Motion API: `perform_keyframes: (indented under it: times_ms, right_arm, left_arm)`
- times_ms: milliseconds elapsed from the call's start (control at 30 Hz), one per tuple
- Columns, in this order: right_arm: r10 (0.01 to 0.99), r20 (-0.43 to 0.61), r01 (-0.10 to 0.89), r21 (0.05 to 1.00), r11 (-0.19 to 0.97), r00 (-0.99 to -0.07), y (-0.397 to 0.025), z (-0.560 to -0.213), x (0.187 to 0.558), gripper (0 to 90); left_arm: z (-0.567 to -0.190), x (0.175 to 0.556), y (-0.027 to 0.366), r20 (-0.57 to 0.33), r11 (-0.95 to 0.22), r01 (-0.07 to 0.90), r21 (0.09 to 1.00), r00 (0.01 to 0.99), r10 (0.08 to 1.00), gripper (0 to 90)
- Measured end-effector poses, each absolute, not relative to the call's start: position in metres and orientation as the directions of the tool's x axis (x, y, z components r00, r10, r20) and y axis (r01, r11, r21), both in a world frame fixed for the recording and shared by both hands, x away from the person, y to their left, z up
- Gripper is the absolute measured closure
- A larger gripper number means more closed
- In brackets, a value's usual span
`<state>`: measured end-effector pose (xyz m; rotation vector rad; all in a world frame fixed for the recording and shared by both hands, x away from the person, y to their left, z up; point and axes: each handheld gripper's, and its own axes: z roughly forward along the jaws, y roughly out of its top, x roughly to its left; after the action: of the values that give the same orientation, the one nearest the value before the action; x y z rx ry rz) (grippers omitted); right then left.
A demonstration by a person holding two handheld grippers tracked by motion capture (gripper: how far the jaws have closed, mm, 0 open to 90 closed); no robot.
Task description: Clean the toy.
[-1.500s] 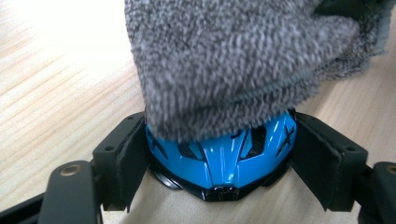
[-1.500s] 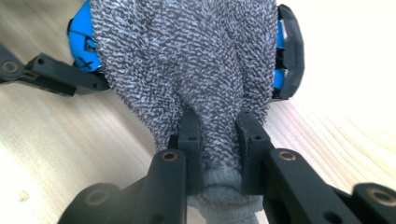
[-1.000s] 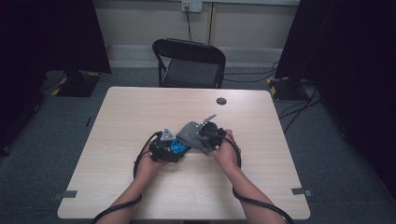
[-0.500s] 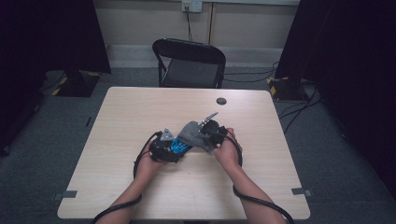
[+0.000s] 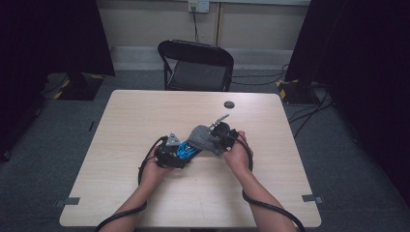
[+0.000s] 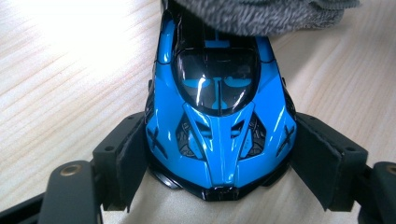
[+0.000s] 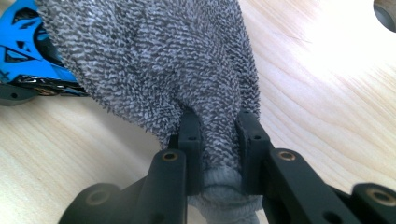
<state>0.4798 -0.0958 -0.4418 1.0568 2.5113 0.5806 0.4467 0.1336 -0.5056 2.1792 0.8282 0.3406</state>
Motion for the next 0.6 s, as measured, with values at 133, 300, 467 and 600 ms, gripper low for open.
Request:
perform_keyframes:
  times_ms: [133,300,467,600]
  right_arm:
    - [0.746,-0.163,0.602,0.493,0.628,-0.645,-0.1,-0.442,0.481,75.5]
    - [0.764,-0.15,0.622,0.492,0.609,-0.628,-0.109,-0.444,0.484,75.4]
    - [0.768,-0.151,0.629,0.487,0.605,-0.622,-0.114,-0.446,0.486,75.4]
    - [0.772,-0.151,0.635,0.485,0.602,-0.617,-0.116,-0.447,0.487,75.4]
  left_arm:
    - [-0.506,0.447,0.134,-0.021,-0.496,0.453,0.741,0.753,0.657,23.6]
    - [-0.506,0.447,0.134,-0.021,-0.495,0.453,0.741,0.753,0.657,23.6]
    - [-0.506,0.447,0.134,-0.02,-0.496,0.453,0.741,0.753,0.657,23.6]
    - [-0.506,0.447,0.134,-0.021,-0.495,0.453,0.742,0.753,0.657,23.6]
